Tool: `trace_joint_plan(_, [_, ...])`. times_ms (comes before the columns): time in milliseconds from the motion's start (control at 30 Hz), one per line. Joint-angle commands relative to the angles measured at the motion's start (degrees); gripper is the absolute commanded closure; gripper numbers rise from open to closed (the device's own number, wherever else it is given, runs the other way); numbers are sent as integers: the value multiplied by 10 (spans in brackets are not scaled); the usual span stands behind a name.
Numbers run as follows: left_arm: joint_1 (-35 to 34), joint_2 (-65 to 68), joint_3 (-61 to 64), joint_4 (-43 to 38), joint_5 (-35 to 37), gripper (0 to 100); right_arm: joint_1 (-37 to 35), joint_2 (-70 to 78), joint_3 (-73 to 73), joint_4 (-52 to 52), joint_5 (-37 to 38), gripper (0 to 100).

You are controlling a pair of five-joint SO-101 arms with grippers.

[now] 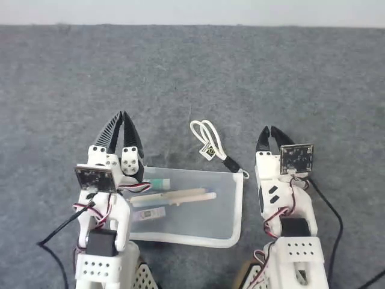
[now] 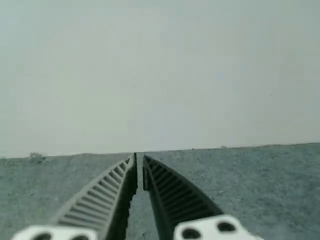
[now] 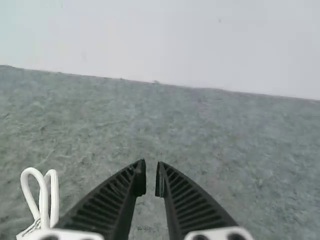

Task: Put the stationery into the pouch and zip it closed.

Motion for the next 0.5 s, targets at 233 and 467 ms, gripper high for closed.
trace_joint_plan(233, [-39,-2,-6,171,0,980,33,-11,12,116,-4,964])
trace_joint_plan(467, [-40,-1,-6,266,-1,980,36,-11,12,232,-4,964])
